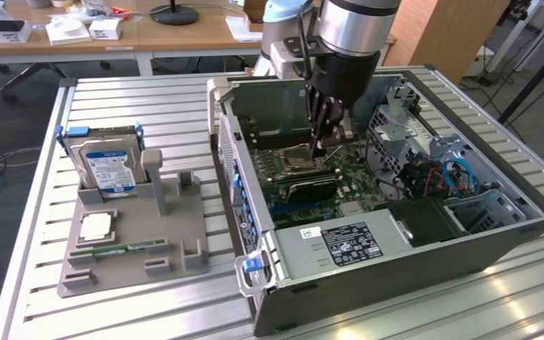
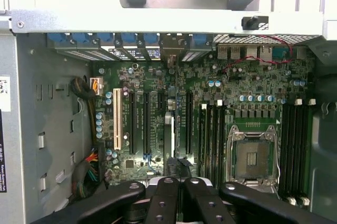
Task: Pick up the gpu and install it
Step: 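Press down on the gpu until it lock into place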
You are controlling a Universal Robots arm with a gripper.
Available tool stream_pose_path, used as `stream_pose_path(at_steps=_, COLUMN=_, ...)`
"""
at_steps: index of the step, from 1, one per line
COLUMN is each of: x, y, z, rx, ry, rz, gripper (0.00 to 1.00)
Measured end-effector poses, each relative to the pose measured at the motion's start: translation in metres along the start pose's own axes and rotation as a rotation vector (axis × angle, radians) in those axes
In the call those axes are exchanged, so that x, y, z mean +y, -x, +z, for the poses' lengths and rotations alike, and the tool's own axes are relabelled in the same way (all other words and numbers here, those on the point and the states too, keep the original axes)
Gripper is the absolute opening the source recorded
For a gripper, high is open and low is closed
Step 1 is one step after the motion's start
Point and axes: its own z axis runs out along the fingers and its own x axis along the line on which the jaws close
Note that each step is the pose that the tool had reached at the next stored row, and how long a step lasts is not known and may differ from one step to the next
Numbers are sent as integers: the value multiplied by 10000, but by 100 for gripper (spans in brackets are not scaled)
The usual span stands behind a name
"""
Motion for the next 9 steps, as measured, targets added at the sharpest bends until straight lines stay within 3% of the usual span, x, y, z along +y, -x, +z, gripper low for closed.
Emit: stream_pose_path(at_steps=9, x=2, y=-3, z=162, rx=-20, ry=0, rz=0, gripper=10)
